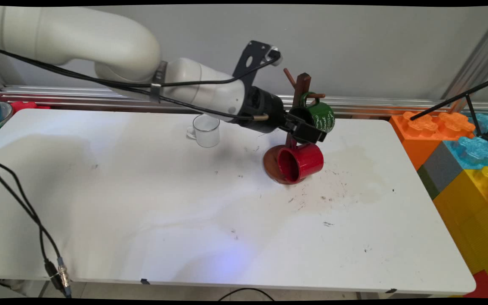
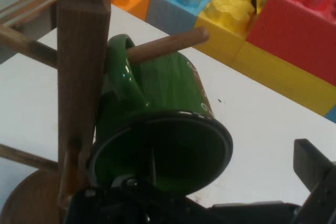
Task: Pick up the green mug from the rack
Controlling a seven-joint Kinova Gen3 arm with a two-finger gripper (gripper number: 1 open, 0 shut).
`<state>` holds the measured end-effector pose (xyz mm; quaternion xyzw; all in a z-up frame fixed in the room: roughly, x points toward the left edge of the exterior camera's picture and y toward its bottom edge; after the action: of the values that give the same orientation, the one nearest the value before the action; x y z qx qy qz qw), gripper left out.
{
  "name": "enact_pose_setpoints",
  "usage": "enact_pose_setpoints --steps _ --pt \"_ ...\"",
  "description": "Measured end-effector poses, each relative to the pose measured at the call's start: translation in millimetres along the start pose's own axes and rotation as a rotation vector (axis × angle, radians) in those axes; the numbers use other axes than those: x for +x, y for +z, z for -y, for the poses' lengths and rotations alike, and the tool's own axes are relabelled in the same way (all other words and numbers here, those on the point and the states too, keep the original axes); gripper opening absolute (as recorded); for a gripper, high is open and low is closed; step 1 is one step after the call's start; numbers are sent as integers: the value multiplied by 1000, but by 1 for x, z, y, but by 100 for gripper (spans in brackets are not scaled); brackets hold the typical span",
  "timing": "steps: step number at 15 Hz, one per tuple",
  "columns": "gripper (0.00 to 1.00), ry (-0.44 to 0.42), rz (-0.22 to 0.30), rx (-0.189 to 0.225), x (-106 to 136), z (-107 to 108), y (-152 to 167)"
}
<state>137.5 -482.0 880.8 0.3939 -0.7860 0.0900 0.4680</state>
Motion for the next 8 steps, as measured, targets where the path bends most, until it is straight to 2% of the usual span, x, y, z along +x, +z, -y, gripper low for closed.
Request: enact_pose_setpoints --steps 8 --pt "100 -9 -24 -14 -11 -4 25"
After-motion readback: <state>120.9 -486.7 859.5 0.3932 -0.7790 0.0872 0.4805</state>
